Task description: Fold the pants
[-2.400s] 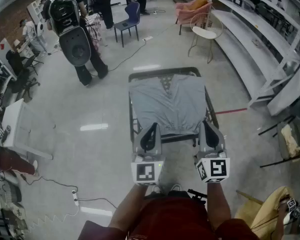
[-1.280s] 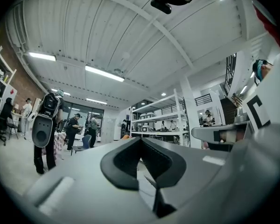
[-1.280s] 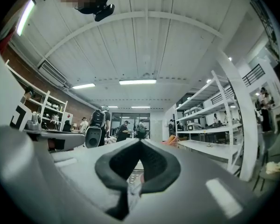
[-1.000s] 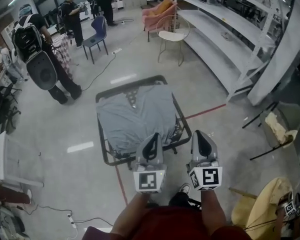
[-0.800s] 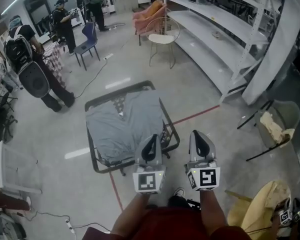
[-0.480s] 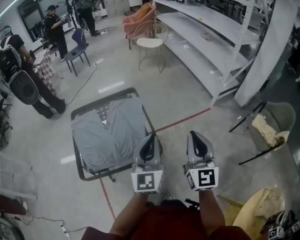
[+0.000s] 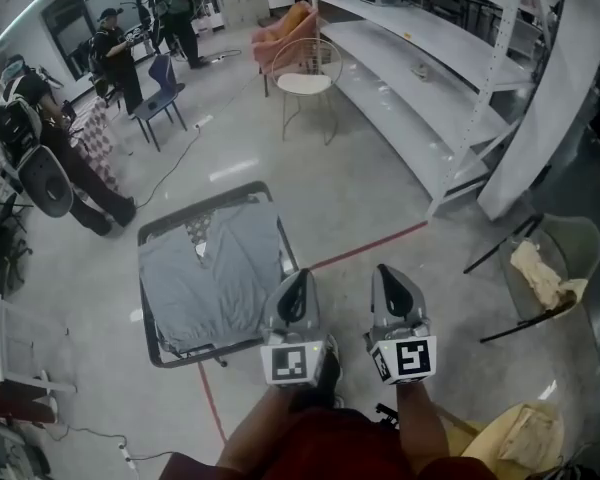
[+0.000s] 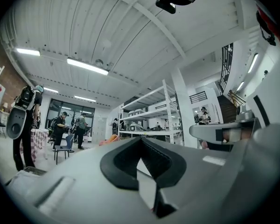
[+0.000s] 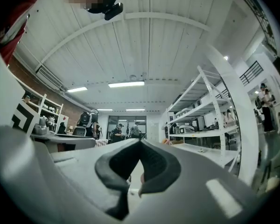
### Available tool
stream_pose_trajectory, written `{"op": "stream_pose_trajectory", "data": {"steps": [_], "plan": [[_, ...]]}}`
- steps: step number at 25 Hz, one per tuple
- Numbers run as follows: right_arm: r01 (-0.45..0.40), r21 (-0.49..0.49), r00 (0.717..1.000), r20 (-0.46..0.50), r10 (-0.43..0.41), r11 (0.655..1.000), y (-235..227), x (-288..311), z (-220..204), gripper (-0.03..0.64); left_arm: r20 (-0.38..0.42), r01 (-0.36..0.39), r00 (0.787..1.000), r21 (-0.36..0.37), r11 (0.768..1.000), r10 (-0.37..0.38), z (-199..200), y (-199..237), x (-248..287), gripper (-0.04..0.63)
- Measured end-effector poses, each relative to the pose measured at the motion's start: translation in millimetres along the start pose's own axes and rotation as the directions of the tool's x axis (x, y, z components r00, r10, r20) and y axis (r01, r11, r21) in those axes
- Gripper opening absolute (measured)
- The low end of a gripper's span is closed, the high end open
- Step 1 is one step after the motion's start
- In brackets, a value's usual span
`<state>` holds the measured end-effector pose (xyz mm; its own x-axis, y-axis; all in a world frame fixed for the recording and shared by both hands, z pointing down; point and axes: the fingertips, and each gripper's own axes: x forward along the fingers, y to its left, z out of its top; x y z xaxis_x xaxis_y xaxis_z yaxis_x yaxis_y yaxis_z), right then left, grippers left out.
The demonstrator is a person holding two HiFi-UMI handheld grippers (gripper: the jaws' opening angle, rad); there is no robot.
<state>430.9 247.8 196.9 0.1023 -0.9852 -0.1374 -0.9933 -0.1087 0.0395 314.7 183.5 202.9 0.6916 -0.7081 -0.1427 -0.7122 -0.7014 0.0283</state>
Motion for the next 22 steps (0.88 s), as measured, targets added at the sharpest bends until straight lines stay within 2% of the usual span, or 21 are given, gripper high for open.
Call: {"op": "stream_pose_trajectory", "data": {"steps": [5, 10, 14, 18, 22], "plan": [[0.000, -0.008, 1.000, 0.005, 0.000, 1.000, -26.5, 34.2, -12.9, 0.000, 0.004, -0.013, 1.000, -0.011, 1.000, 0.013, -19.4, 8.5, 42.0, 0.005], [-0.051, -0.004, 0.999, -0.015, 0.051, 0.999, -42.2, 93.7, -18.0, 0.000, 0.015, -0.053, 0.998, -0.010, 0.999, 0.054, -25.9, 31.0, 90.0, 0.005], [-0.163, -0.004, 0.986, -0.048, 0.162, 0.987, -29.6, 162.9, -36.2, 0.000, 0.007, -0.135, 0.991, -0.031, 0.990, 0.135, -38.5, 69.3, 129.8, 0.005], [-0.302, 0.016, 0.950, -0.073, 0.302, 0.953, 3.6, 232.3, -50.2, 0.000, 0.015, -0.245, 0.969, -0.011, 0.970, 0.245, -41.0, 119.5, 153.8, 0.005], [-0.401, 0.031, 0.912, -0.083, 0.402, 0.916, 28.6, 284.4, -55.2, 0.000, 0.009, -0.334, 0.943, -0.018, 0.943, 0.334, -42.7, 159.1, 168.0, 0.005]]}}
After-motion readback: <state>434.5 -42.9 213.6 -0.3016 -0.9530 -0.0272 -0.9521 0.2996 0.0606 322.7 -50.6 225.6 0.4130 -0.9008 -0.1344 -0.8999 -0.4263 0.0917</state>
